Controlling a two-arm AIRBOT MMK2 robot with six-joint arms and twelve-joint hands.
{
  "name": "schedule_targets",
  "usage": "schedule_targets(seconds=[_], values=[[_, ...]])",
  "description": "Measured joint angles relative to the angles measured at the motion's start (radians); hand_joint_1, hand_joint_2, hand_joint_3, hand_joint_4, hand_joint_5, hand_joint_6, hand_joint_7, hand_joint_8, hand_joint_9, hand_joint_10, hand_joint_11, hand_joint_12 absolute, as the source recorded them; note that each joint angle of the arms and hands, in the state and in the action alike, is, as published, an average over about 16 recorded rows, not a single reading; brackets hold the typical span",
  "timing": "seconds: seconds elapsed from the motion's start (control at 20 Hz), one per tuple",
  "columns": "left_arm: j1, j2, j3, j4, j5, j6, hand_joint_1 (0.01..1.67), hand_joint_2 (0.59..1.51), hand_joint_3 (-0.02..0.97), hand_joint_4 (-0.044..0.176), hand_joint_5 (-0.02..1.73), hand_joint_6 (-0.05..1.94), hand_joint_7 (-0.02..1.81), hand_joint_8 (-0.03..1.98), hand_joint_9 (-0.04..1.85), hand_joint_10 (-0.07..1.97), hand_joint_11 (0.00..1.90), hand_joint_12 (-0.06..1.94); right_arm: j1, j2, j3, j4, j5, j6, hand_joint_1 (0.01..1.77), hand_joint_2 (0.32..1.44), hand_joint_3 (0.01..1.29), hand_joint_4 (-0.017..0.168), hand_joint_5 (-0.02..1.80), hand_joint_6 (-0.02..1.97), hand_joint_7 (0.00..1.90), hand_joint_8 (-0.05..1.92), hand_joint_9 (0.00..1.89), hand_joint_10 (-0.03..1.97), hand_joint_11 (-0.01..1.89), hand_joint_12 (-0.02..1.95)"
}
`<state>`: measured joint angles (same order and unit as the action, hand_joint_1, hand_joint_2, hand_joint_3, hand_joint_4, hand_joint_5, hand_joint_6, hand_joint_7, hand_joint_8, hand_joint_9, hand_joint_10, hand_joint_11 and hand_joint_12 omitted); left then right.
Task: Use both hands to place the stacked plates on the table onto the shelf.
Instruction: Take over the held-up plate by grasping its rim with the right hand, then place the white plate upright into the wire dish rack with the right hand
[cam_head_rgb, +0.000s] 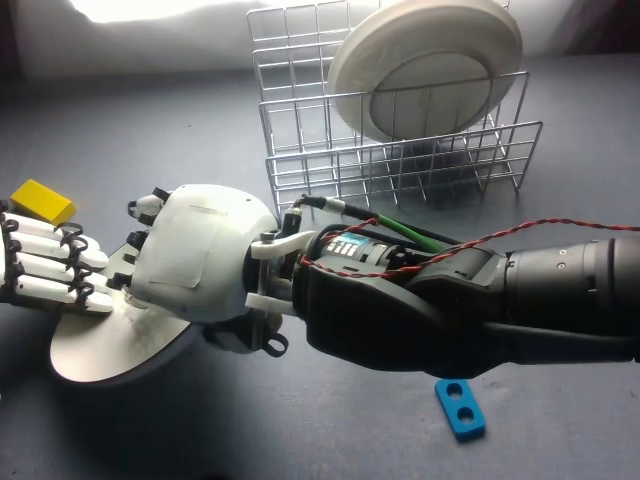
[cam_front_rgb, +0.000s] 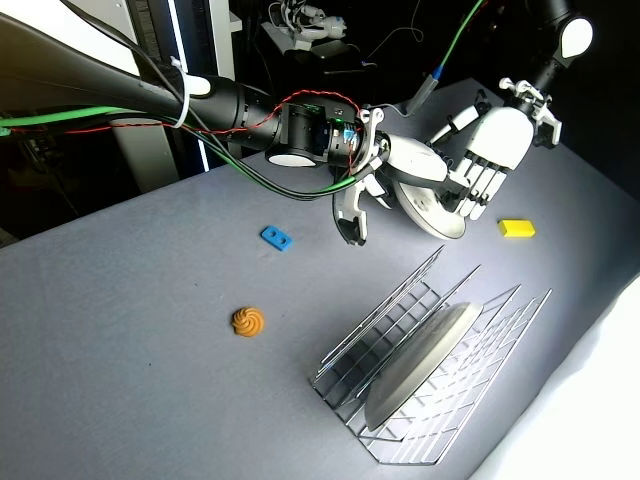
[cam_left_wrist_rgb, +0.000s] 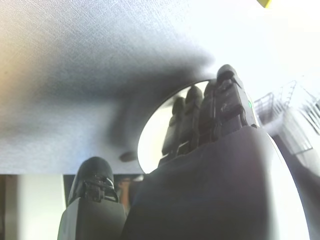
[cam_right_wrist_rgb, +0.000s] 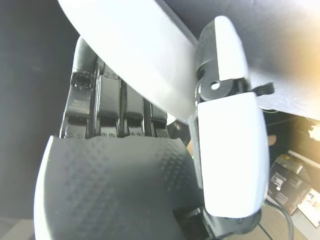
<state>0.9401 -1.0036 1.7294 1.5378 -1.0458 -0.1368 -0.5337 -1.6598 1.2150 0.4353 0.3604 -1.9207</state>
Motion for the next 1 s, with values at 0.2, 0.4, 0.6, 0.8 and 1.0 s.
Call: schedule_targets(seconds=[0.2, 0.4, 0.6, 0.8, 1.0], values=[[0.000, -0.001, 0.000, 0.000, 0.001, 0.000, 0.02, 1.144, 0.019, -0.007, 0.08, -0.01, 0.07, 0.00, 0.01, -0.03, 0.02, 0.01, 0.000, -0.016, 0.009, -0.003, 0.008, 0.001, 1.13, 1.01, 0.01, 0.000, 0.77, 0.13, 0.89, 0.11, 0.95, 0.07, 0.52, 1.22], [-0.011, -0.002, 0.002, 0.004, 0.001, -0.005, 0.02, 1.146, 0.018, -0.006, 0.08, -0.01, 0.08, 0.00, 0.01, -0.03, 0.02, 0.01, 0.000, -0.023, 0.012, -0.006, 0.018, 0.002, 1.15, 0.98, 0.01, 0.000, 0.89, 0.20, 1.01, 0.22, 1.14, 0.06, 0.71, 1.20], [-0.045, -0.002, 0.005, 0.016, 0.001, -0.017, 0.02, 1.148, 0.018, -0.003, 0.09, -0.01, 0.09, 0.00, 0.03, -0.02, 0.02, 0.02, 0.000, -0.025, 0.013, -0.008, 0.029, 0.002, 1.16, 0.96, 0.01, -0.001, 0.93, 0.27, 1.07, 0.35, 1.27, 0.06, 0.85, 1.18], [-0.108, 0.003, 0.011, 0.029, -0.003, -0.038, 0.02, 1.151, 0.019, -0.002, 0.10, 0.00, 0.10, 0.00, 0.06, -0.01, 0.03, 0.02, 0.000, -0.025, 0.015, -0.008, 0.036, 0.003, 1.16, 0.95, 0.01, 0.003, 0.93, 0.30, 1.06, 0.48, 1.33, 0.05, 0.91, 1.18], [-0.189, 0.011, 0.016, 0.043, -0.009, -0.060, 0.02, 1.153, 0.019, 0.000, 0.11, 0.01, 0.12, 0.00, 0.08, 0.00, 0.03, 0.03, 0.000, -0.025, 0.018, -0.006, 0.041, 0.001, 1.16, 0.95, 0.01, 0.005, 0.94, 0.30, 1.07, 0.55, 1.34, 0.06, 0.92, 1.17]])
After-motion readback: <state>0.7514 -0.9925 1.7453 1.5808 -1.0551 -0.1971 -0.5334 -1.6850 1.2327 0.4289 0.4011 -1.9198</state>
